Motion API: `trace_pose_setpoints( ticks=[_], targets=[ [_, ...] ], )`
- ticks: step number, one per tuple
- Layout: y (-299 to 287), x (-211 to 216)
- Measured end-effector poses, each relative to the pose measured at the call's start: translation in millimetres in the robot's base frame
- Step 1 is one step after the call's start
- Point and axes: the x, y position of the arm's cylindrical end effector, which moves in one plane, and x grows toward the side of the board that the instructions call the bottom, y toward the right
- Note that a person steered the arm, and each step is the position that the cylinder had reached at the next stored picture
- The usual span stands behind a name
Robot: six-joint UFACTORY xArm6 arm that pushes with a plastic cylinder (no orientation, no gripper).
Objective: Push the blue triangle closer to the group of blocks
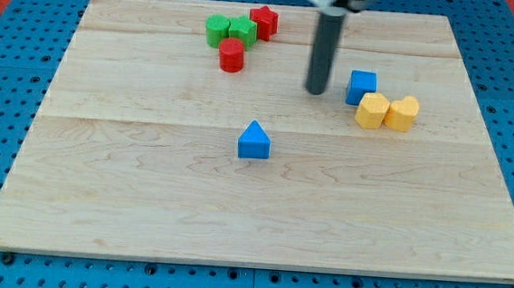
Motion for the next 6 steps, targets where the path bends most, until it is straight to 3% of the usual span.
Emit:
trace_pose_setpoints(
  ticks=[1,2,3,5,6],
  targets=[
    [-99,31],
    [-134,101],
    [-80,134],
    [-69,54],
    [-19,53]
  ],
)
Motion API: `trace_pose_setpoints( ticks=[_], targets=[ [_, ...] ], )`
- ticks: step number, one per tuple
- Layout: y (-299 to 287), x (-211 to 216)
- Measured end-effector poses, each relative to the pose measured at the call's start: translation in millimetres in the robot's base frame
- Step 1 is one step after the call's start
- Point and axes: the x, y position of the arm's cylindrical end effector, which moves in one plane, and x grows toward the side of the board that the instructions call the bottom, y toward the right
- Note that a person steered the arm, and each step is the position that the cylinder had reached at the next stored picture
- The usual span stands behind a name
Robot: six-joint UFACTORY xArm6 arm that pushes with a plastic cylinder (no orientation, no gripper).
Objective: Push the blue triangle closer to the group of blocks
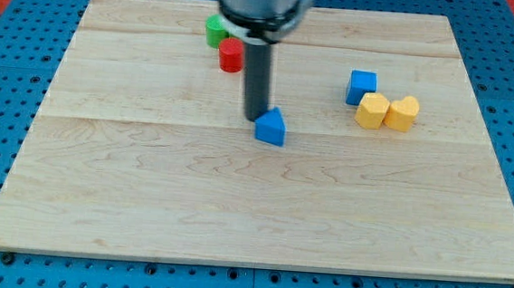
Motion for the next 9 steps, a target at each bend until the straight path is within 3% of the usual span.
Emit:
trace_pose_setpoints(
  ticks=[1,2,3,5,7,8,9],
  targets=[
    [-29,26],
    [-18,69],
    [7,66],
    [25,-4],
    [-40,-17],
    [-21,-51],
    [19,-53]
  ],
)
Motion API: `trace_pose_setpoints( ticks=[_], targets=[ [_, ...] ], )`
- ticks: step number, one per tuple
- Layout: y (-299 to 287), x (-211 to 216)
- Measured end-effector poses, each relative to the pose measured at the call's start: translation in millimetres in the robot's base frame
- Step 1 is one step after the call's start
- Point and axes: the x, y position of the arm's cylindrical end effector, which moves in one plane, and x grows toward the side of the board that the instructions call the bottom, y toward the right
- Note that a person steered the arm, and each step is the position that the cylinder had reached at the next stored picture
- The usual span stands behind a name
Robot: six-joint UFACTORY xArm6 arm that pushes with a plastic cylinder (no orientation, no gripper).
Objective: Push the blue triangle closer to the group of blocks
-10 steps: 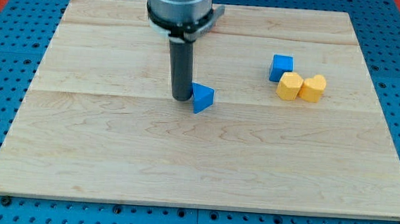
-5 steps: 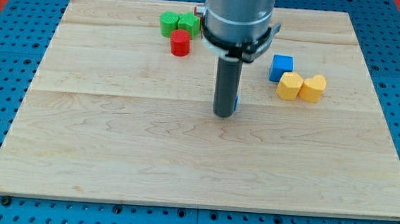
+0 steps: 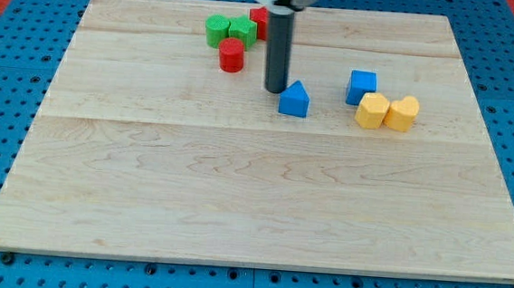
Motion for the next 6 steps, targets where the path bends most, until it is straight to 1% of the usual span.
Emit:
trace_pose_setpoints(
  ticks=[1,2,3,4,6],
  targets=[
    [3,22],
    [-52,48],
    [-17,58],
    [16,28],
    [33,27]
  ],
)
